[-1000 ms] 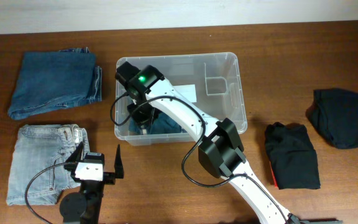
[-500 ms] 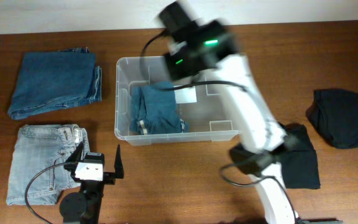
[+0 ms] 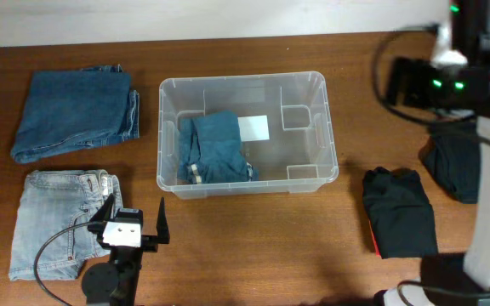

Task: Pack container
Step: 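Withdraw the right gripper to the black garment at far right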

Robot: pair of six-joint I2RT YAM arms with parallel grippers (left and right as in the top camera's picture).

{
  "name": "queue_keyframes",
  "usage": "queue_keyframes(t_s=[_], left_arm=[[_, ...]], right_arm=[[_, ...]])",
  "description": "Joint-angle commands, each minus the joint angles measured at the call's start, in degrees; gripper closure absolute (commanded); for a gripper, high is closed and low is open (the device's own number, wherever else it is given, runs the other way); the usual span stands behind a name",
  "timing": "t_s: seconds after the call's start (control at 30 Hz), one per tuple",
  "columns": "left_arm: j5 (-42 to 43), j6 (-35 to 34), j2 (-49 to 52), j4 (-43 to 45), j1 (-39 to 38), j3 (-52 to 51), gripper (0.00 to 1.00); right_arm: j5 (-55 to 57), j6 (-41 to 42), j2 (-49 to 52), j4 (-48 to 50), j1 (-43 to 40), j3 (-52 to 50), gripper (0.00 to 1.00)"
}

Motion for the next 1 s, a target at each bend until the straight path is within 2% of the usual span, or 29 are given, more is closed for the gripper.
queue_keyframes(t_s=[0.0, 0.2, 0.43, 0.5, 0.57, 0.67, 0.73, 0.97], left_arm=[[-0.4, 0.9, -0.3, 0.0, 0.3, -0.4, 0.01], [-0.4, 0.9, -0.3, 0.0, 0.3, -0.4, 0.01], [-0.4, 0.9, -0.3, 0.0, 0.3, -0.4, 0.01], [-0.4, 0.9, -0.3, 0.0, 0.3, -0.4, 0.01], [-0.4, 0.9, -0.3, 0.0, 0.3, -0.4, 0.01], [-0.4, 0.9, -0.3, 0.0, 0.3, -0.4, 0.01], [-0.4, 0.9, -0.3, 0.0, 0.3, -0.4, 0.01], [-0.4, 0.9, -0.3, 0.0, 0.3, -0.4, 0.01]], right_arm=[[-2.7, 0.3, 0.0, 1.2, -10.9, -11.1, 0.01], [-7.4, 0.0, 0.1, 13.7, -27.0, -28.9, 0.02], [-12.3, 0.0, 0.2, 27.0, -36.9, -42.5, 0.03], [-12.4, 0.0, 0.2, 31.2, -38.0, -45.2, 0.19], [-16.6, -4.5, 0.7, 37.0, -38.2, -48.2, 0.71], [-16.5, -4.5, 2.0, 39.7, -38.2, -48.7, 0.92], [-15.0, -4.5, 4.2, 42.2, -38.2, -48.7, 0.96], [-12.7, -4.5, 14.1, 48.2, -38.2, -48.7, 0.96]])
